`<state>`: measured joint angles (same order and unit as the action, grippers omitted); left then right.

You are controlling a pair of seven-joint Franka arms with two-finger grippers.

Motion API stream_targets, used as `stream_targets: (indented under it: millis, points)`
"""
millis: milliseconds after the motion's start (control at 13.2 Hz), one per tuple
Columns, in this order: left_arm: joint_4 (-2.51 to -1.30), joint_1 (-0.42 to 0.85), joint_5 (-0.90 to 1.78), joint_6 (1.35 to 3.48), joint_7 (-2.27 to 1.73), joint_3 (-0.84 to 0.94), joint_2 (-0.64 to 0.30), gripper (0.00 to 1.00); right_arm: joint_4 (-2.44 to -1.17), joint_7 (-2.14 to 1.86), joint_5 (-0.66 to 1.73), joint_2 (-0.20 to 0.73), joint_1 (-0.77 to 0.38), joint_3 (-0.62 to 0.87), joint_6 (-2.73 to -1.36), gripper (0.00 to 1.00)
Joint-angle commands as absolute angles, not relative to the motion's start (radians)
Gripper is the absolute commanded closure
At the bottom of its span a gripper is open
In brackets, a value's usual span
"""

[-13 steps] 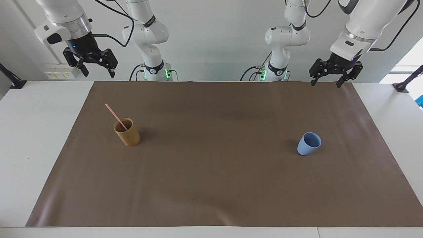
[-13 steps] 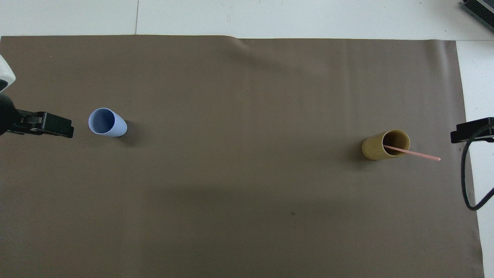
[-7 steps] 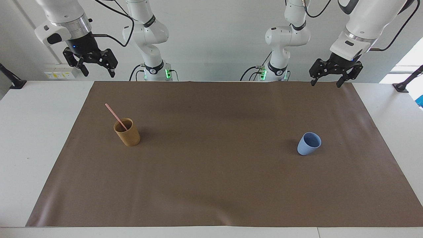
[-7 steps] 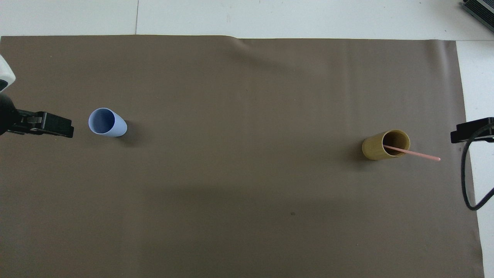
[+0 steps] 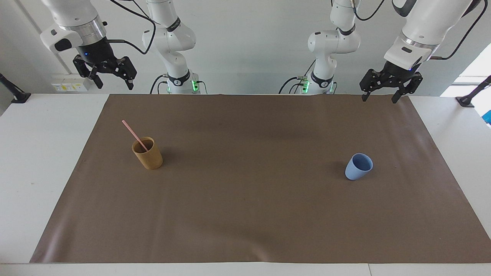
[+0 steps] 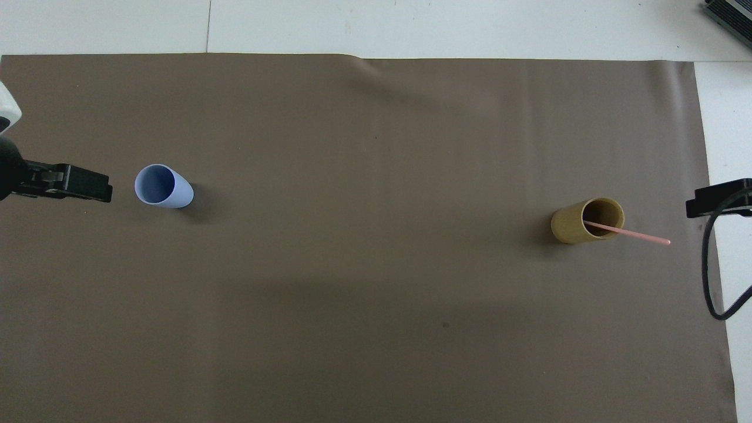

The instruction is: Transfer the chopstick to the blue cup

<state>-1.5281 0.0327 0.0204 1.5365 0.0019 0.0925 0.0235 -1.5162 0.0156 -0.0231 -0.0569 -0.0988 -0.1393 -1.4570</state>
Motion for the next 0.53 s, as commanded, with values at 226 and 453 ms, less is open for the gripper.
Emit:
stream_targets:
  millis: [226,453]
  points:
    - [-1.575,0.015,0.021,1.557,0.008,0.094,0.052,0.00,-1.526,0.025,-0.002,-0.069,-0.092,-0.140,-1.454,0.00]
    - [-1.583,0.028,0.021,1.552,0.006,0.095,0.060,0.00,-1.528,0.023,-0.002,-0.071,-0.086,-0.140,-1.453,0.00]
